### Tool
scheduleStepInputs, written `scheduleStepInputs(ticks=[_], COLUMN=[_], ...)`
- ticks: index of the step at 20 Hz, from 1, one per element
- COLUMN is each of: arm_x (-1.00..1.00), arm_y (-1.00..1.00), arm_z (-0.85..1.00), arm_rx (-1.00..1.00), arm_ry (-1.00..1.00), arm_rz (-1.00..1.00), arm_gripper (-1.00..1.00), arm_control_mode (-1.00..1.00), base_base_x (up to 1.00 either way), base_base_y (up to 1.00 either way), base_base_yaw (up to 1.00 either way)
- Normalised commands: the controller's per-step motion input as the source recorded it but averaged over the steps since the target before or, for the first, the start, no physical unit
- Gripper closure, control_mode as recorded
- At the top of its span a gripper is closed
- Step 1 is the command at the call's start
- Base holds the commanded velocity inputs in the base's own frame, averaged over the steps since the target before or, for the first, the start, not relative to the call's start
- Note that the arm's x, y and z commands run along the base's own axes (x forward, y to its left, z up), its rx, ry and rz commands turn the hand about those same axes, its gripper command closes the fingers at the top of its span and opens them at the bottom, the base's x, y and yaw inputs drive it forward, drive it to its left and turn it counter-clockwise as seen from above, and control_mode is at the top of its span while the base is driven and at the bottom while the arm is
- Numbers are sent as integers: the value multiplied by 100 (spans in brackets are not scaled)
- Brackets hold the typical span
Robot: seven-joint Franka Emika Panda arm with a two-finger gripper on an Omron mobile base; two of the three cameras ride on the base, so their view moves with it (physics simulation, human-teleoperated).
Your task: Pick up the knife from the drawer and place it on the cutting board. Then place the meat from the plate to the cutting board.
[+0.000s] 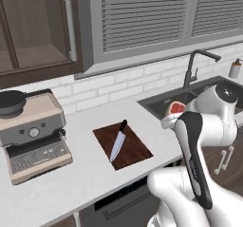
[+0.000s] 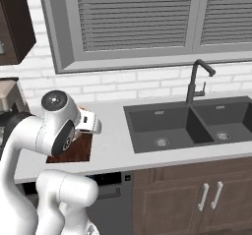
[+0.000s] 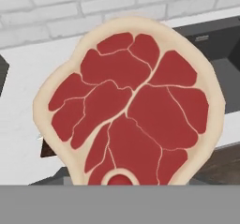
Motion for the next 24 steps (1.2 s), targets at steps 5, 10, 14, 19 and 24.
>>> scheduleStepInputs(ticks=[5,10,14,19,24], arm_x=[0,15,7,12,25], arm_y=[77,51,23,4,2], arm_z=[-6,-32,-47,-54,-52], arm_rx=[0,-2,-2,0,0], arm_ry=[13,17,8,8,3], arm_rz=[-5,-10,-11,-4,0], arm_gripper=[100,100,100,100,100], arm_control_mode=[-100,-100,-100,-100,-100], base_base_x=[0,0,0,0,0], base_base_y=[0,0,0,0,0], base_base_yaw=[0,0,0,0,0])
